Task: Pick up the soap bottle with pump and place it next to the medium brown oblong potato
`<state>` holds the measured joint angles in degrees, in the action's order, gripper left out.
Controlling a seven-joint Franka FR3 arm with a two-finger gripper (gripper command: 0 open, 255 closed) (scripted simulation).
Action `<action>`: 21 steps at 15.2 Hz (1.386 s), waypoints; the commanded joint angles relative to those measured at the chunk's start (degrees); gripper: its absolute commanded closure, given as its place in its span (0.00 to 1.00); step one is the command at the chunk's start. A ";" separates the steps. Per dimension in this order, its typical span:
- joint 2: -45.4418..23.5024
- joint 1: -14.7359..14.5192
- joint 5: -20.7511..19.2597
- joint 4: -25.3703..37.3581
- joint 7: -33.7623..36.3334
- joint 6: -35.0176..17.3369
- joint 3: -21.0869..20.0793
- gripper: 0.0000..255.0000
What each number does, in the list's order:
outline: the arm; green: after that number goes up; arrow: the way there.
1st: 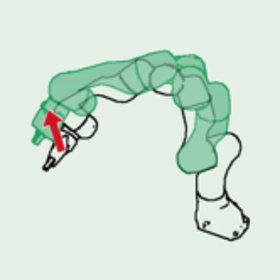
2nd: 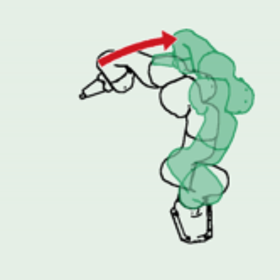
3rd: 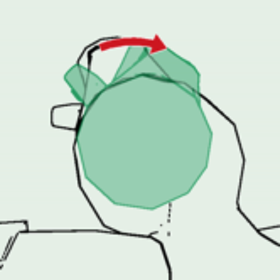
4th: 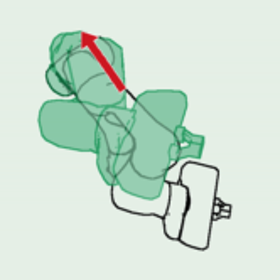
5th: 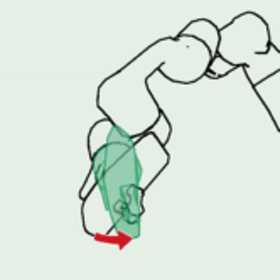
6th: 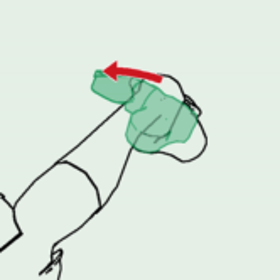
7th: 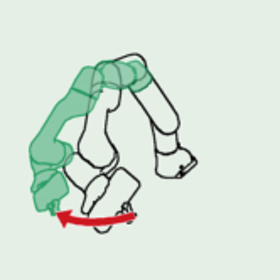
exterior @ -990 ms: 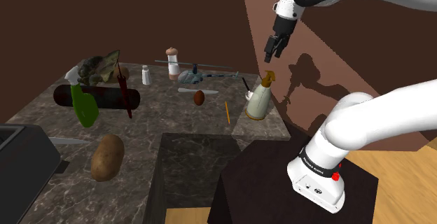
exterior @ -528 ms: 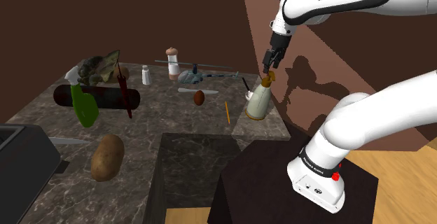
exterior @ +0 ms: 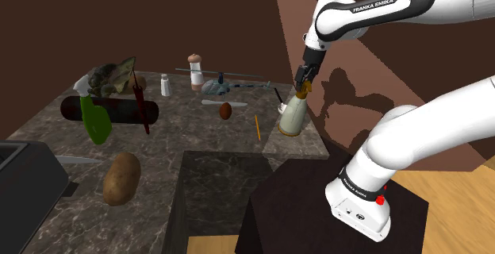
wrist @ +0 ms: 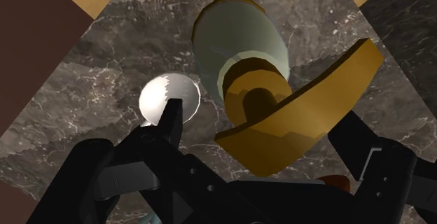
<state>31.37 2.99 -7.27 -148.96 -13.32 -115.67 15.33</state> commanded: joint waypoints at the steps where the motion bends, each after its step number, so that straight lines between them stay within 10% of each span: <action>1: -0.01 0.01 -0.01 -0.11 0.00 -0.15 0.02 0.00; 6: -0.01 0.01 -0.01 -0.11 0.00 -0.14 0.02 0.00; 7: -0.01 0.01 -0.01 -0.11 0.00 -0.14 0.02 1.00; 21: 1.36 -0.03 0.24 2.83 0.11 4.16 -0.54 1.00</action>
<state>32.43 2.97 -7.08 -146.64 -13.27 -112.31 14.92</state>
